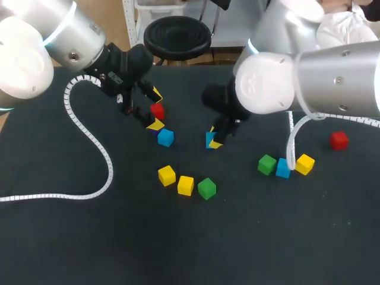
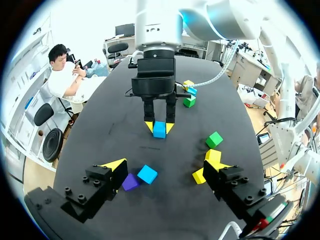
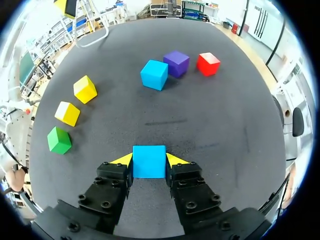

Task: Place the blue cubes, place green cubes on the blue cubes, place the yellow cubes on the green cubes, then place the red cubes on the yellow cubes, and place purple cube on the red cubes.

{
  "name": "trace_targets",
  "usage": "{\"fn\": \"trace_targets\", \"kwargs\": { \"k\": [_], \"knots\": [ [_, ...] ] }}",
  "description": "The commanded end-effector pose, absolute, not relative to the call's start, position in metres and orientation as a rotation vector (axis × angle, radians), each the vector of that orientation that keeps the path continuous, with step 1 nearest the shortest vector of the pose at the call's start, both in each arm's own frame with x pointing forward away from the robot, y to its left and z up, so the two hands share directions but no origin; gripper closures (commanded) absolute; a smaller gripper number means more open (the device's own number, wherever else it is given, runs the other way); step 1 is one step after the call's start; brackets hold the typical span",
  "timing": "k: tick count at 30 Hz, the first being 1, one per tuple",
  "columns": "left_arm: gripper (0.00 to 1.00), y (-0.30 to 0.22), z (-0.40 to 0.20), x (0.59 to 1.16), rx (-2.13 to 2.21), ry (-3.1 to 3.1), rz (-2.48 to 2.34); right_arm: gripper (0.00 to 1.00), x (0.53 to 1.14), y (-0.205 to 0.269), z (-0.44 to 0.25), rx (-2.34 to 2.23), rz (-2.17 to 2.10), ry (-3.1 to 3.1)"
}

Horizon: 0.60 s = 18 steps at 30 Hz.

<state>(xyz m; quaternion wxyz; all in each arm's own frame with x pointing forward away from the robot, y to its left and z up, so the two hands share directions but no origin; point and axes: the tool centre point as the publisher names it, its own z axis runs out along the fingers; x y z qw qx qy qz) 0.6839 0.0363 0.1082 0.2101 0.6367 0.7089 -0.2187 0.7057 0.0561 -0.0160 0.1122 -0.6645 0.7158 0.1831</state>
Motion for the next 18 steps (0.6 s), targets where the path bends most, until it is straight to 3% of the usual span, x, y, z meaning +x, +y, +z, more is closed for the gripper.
{"fn": "trace_targets", "kwargs": {
  "k": [1,18],
  "knots": [
    [0.00,0.0372,0.1081,0.6841,1.771,1.969,-0.608,1.00,0.7069,0.0577,-0.0184,-1.957,0.543,2.108],
    [0.00,0.0372,0.1081,0.6841,1.771,1.969,-0.608,1.00,0.7042,0.0546,-0.0185,-1.958,0.537,2.118]
  ]
}}
